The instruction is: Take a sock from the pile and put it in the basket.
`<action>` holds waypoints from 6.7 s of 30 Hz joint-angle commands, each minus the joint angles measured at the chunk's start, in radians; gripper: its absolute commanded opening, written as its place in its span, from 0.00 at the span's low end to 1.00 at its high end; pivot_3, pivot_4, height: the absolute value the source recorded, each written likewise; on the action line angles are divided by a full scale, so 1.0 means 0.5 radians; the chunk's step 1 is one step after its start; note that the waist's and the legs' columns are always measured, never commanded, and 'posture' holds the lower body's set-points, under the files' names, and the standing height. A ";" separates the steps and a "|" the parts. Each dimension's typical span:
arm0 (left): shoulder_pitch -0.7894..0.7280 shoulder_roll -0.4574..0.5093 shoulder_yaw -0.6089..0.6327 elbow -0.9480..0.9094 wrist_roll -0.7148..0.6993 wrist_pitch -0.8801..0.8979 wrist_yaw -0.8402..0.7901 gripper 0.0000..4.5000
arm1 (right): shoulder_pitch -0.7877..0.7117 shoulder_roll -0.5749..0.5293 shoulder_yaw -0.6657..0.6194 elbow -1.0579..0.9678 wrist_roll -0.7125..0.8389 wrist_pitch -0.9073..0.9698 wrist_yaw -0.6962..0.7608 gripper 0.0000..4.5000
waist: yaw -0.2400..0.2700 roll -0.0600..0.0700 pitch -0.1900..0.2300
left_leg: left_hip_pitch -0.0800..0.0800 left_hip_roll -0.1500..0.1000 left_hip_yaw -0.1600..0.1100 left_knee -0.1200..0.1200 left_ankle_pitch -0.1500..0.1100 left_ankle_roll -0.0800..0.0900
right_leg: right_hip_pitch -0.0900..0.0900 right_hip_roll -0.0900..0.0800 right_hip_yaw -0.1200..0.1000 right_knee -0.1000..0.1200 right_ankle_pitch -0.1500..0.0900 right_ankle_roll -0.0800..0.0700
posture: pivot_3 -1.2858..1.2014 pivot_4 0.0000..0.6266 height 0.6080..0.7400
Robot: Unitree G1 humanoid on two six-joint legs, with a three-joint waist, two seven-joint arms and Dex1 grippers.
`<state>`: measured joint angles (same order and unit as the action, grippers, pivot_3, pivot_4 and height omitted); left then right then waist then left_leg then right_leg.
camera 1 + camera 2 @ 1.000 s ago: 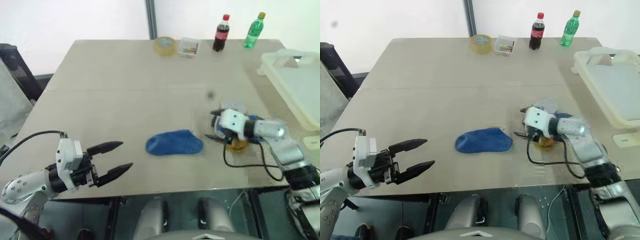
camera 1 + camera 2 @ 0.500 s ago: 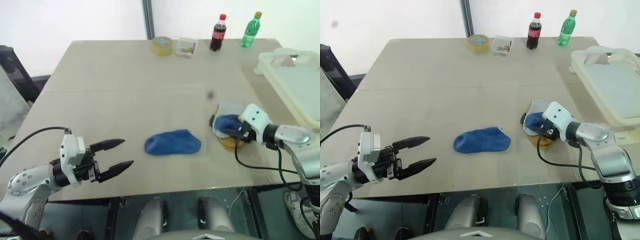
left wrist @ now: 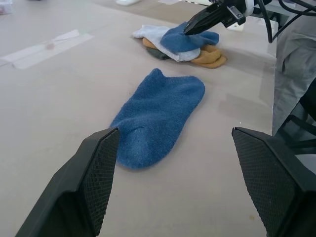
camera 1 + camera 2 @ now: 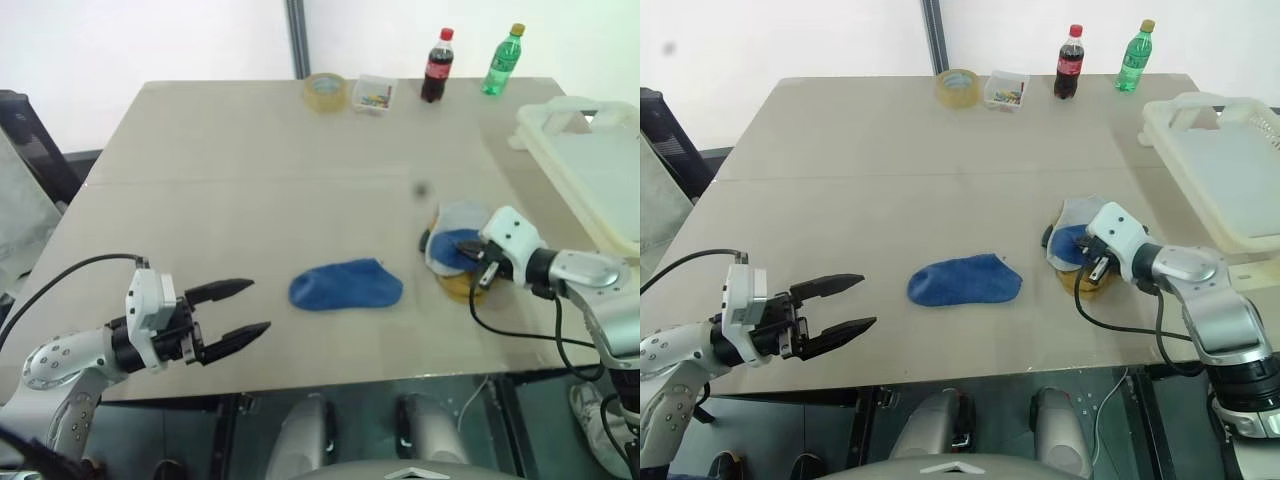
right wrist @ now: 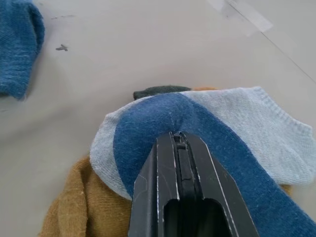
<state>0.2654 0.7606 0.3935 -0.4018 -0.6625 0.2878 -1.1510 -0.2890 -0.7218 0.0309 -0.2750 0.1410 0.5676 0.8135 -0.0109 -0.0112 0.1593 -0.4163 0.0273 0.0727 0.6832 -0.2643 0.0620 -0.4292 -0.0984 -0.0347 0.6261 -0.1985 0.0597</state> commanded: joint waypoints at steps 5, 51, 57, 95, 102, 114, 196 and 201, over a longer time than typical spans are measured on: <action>0.012 0.006 0.023 -0.036 0.010 -0.046 0.012 0.86 | -0.069 0.089 -0.120 0.021 0.184 0.104 -0.030 0.01 | 0.000 0.000 0.000 | 0.000 0.000 0.000 0.000 0.000 0.000 | 0.000 0.000 0.000 0.000 0.000 0.000 | 0.52 0.24 1.00; -0.035 0.011 0.034 0.026 0.061 -0.069 0.011 0.86 | -0.709 0.500 0.462 0.588 0.005 0.051 -0.163 0.01 | -0.013 0.001 0.001 | 0.000 0.000 0.000 0.000 0.000 0.000 | -0.001 0.003 0.000 0.001 0.001 0.000 | 0.52 0.24 1.00; -0.003 0.017 0.114 0.066 0.082 -0.112 0.021 0.86 | -1.047 0.913 0.664 1.176 -0.162 -0.150 -0.186 0.01 | -0.016 0.002 0.002 | 0.000 0.001 0.000 -0.002 0.006 -0.010 | -0.002 0.009 0.000 0.001 0.001 -0.002 | 0.52 0.24 1.00; -1.817 -0.307 -0.852 1.651 1.086 -0.234 0.617 0.86 | -0.846 1.157 0.017 0.765 0.080 0.656 -0.605 0.72 | -0.019 0.003 0.006 | -0.004 0.013 0.011 -0.005 0.011 -0.025 | -0.006 0.027 0.000 0.001 0.011 -0.001 | 0.52 0.24 1.00; -1.921 -0.350 -0.970 1.800 1.222 -0.248 0.624 0.86 | -0.805 1.181 0.066 0.786 0.105 0.680 -0.629 0.54 | -0.014 0.003 0.006 | -0.005 0.013 0.011 -0.005 0.009 -0.021 | -0.006 0.027 0.000 0.002 0.011 -0.001 | 0.52 0.24 1.00; -1.935 -0.413 -0.964 1.814 1.243 -0.198 0.618 0.86 | -0.787 1.164 0.138 0.807 0.108 0.685 -0.633 0.02 | -0.013 0.003 0.006 | -0.005 0.013 0.009 -0.005 0.007 -0.018 | -0.006 0.027 -0.001 0.003 0.011 -0.001 | 0.52 0.24 1.00; -0.600 -0.279 -0.514 -0.036 0.074 0.993 0.938 0.02 | -0.104 0.947 -0.038 -0.922 0.804 1.948 -1.174 0.00 | -0.005 0.002 0.006 | -0.001 0.020 -0.002 -0.004 0.006 -0.017 | -0.006 0.026 0.001 0.001 0.007 -0.011 | 0.52 0.24 1.00; -0.604 -0.268 -0.552 0.009 0.116 0.965 0.920 0.02 | -0.082 0.961 0.001 -0.910 0.789 1.920 -1.179 0.00 | -0.006 0.002 0.006 | -0.002 0.020 -0.002 -0.004 0.006 -0.017 | -0.006 0.026 0.001 0.000 0.007 -0.011 | 0.52 0.24 1.00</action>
<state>-0.0360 0.6192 0.1185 -0.3954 -0.6123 0.7925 -0.6814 -0.3304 -0.2452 0.0275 -0.7173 0.5353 1.5464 0.2265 -0.0139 -0.0103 0.1624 -0.4172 0.0372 0.0717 0.6810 -0.2612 0.0533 -0.4322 -0.0857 -0.0341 0.6263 -0.1951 0.0540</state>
